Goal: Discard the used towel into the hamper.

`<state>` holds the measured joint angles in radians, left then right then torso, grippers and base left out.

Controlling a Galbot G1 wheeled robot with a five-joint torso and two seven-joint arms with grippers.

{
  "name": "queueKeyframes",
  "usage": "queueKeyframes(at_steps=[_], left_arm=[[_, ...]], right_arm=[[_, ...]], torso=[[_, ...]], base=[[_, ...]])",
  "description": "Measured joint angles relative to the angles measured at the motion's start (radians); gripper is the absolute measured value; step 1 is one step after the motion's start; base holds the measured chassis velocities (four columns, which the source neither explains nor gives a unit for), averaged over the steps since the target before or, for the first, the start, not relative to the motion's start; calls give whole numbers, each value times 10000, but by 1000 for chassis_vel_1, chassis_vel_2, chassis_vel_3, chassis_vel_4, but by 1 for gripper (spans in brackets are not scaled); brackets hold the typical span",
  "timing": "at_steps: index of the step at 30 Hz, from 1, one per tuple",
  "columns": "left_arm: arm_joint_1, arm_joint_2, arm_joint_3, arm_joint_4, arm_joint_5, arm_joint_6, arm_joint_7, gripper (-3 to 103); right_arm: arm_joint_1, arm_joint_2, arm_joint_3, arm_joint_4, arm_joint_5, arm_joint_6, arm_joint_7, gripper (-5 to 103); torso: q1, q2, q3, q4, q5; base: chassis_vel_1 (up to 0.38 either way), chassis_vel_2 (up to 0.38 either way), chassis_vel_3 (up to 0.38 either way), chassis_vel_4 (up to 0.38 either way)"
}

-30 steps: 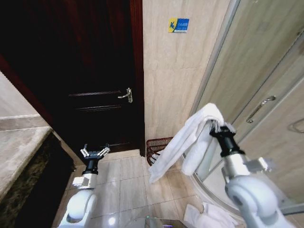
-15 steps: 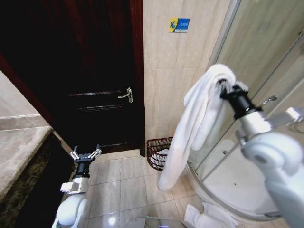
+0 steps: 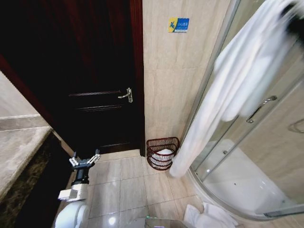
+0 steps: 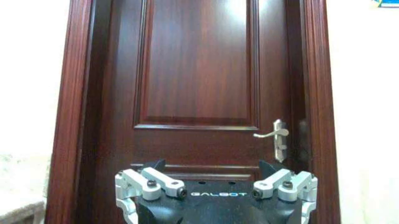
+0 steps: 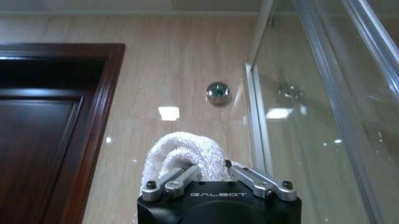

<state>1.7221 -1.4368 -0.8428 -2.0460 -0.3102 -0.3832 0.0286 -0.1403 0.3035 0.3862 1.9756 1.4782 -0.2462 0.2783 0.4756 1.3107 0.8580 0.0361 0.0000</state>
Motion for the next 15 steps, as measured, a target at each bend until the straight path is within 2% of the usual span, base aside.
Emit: queueKeyframes(at_steps=[1, 2, 5, 6, 7, 9, 10, 13, 14, 15], left_arm=[[-30, 9, -65, 64, 0, -38, 35, 100], [-30, 9, -65, 64, 0, -38, 35, 100], [-126, 53, -266, 250, -12, -156, 73, 100], [-126, 53, -266, 250, -12, -156, 73, 100], [-135, 64, -320, 263, -52, -170, 92, 100], [-141, 75, -398, 266, -156, -180, 119, 100], [-141, 75, -398, 266, -156, -180, 119, 100], [-164, 98, -445, 233, -259, -180, 147, 100], [-164, 98, -445, 233, -259, -180, 147, 100], [-186, 98, -450, 212, -275, -178, 152, 100]], right_arm=[[617, 61, -558, -165, 57, -64, 7, 8], [617, 61, -558, -165, 57, -64, 7, 8], [3695, 968, -3203, -1000, 51, -239, 377, 8], [3695, 968, -3203, -1000, 51, -239, 377, 8], [4750, 1545, -4182, -1533, -55, -263, 592, 8], [6387, 2616, -5473, -2602, -317, -283, 868, 8], [6387, 2616, -5473, -2602, -317, -283, 868, 8], [8506, 4358, -6688, -4546, -865, -282, 1029, 8], [8506, 4358, -6688, -4546, -865, -282, 1029, 8], [9250, 5179, -6940, -5577, -1249, -282, 981, 8]], torso=[[0, 0, 0, 0, 2], [0, 0, 0, 0, 2], [1, 0, 1, 0, 2], [1, 0, 1, 0, 2], [0, 0, 1, 0, 0], [4, -2, 5, 6, 2], [4, -2, 5, 6, 2], [6, -2, 4, 12, -21], [6, -2, 4, 12, -21], [5, -1, 3, 10, -18]], base=[[0, 0, 0, 0], [0, 0, 0, 0], [0, 0, 0, 0], [0, 0, 0, 0], [0, 0, 0, 0], [0, 0, 0, 0], [0, 0, 0, 0], [0, 0, 0, 0], [0, 0, 0, 0], [0, 0, 0, 0]])
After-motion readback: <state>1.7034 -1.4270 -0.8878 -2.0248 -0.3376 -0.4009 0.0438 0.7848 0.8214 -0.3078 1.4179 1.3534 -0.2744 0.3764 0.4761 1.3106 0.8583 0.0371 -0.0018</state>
